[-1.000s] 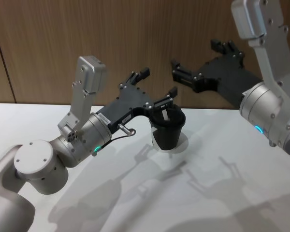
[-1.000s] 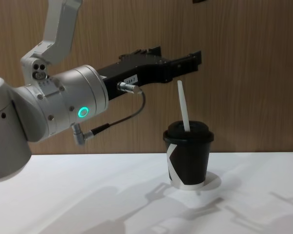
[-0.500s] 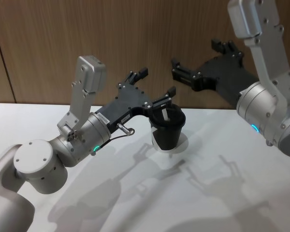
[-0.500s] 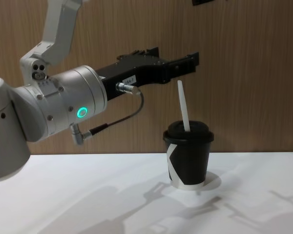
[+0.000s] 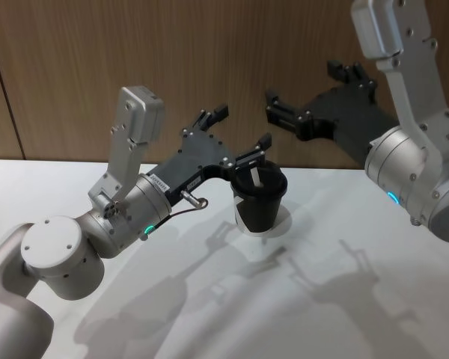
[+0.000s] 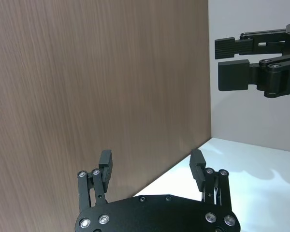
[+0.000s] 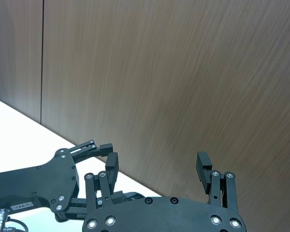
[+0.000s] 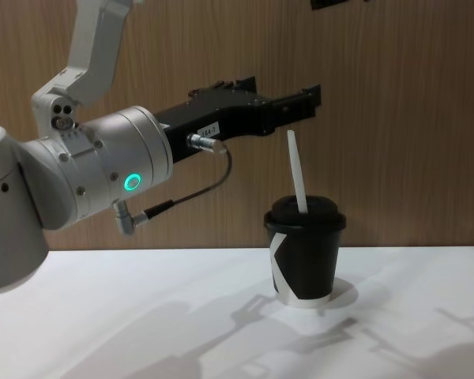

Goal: Pick up the straw with one hand, pass it to the other hand, and insert it into the cup.

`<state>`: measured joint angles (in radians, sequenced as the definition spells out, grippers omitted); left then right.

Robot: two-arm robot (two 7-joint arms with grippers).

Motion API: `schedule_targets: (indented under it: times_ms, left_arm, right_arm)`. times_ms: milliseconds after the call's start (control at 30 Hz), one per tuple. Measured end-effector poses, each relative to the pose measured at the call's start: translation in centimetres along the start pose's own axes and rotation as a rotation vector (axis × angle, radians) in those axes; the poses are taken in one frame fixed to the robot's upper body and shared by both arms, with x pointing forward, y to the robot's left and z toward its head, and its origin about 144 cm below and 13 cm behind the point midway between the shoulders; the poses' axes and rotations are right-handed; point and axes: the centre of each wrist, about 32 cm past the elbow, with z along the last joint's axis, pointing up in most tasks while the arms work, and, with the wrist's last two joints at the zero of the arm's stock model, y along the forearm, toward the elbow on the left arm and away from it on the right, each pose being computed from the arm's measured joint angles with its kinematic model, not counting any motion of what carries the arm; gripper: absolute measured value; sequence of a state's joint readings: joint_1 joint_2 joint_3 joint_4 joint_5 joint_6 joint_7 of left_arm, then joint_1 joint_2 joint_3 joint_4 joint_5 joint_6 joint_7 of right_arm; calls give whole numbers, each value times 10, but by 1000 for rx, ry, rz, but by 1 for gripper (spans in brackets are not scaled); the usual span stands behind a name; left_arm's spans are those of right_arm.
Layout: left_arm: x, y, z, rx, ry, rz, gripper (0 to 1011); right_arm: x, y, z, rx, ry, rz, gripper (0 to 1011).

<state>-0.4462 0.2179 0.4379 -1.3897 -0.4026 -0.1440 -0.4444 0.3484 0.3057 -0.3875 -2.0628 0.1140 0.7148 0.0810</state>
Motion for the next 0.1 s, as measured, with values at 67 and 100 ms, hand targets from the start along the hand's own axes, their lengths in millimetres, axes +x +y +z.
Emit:
schedule_targets:
  times_ms: [67,100]
  left_arm:
    - [0,0,0,0,0,0,1003]
    - [0,0,0,0,0,0,1003]
  right_arm:
    - [0,0,0,0,0,0,1001]
    - [0,0,0,0,0,0,1001]
